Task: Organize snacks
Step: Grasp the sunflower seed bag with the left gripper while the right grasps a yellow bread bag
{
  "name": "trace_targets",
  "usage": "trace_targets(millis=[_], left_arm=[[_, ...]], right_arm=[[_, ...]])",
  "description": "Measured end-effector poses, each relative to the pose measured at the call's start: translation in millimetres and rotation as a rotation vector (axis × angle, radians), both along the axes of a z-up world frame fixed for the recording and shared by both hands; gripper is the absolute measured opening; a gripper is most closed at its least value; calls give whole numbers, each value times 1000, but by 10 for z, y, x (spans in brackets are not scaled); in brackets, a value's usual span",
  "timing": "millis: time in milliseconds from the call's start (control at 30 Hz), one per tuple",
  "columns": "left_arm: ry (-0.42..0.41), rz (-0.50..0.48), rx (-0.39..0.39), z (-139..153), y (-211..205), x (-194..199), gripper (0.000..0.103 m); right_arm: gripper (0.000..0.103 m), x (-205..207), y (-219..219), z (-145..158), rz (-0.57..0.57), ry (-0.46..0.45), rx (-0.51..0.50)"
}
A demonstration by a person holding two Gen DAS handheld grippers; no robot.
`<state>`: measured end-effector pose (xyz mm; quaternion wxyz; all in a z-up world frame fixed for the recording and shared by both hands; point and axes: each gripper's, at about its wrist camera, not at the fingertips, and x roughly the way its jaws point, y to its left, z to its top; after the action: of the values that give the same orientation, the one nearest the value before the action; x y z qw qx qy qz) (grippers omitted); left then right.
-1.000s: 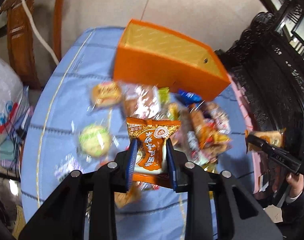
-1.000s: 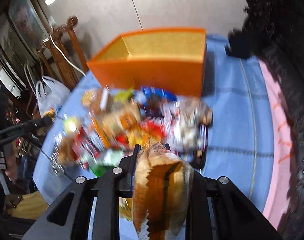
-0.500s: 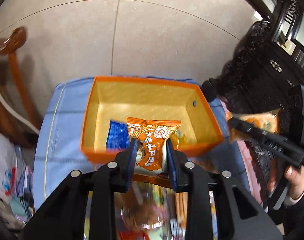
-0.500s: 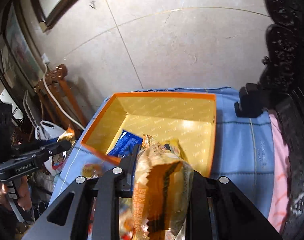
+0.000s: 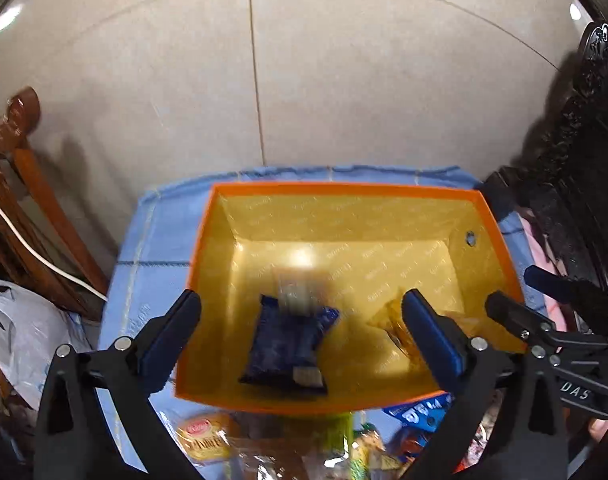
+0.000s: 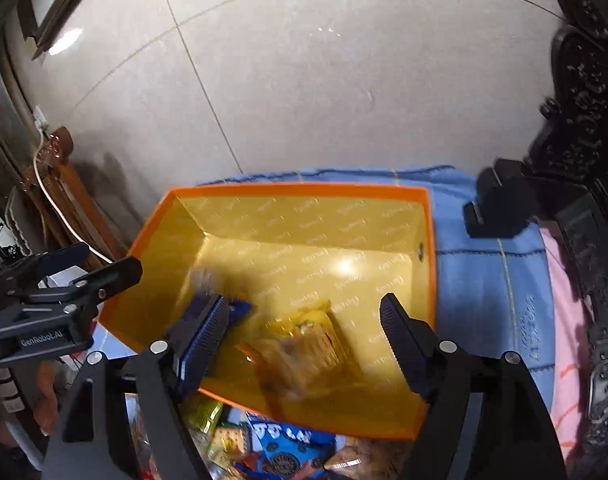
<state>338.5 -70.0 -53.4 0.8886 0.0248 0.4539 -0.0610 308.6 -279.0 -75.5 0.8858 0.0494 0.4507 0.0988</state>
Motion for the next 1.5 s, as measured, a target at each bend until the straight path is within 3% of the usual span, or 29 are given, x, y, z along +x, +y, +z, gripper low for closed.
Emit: trace_targets(millis=[167, 300, 400, 600, 900, 1200, 1500], left_arm=[[14, 13, -14, 5, 48, -157, 98], [14, 13, -13, 84, 144, -506, 98], [21, 33, -24, 66, 284, -872, 98], [82, 107, -41, -205, 684, -1610, 98], [209, 263, -38, -738, 1387, -2559, 98], [273, 367, -69, -1014, 1754, -2973, 98], [337, 436, -96, -1254, 1905, -3009, 98]], right_arm=[[79, -252, -98, 24, -12, 11, 32], [80, -670, -159, 90, -8, 8, 23], [89, -1035, -221, 102, -4, -4, 22], [89, -1755, -240, -125, 29, 51, 2], [90, -2498, -26, -560, 136, 171, -13], [90, -2786, 169, -658, 183, 199, -15], [91, -2818, 205, -697, 185, 218, -19]])
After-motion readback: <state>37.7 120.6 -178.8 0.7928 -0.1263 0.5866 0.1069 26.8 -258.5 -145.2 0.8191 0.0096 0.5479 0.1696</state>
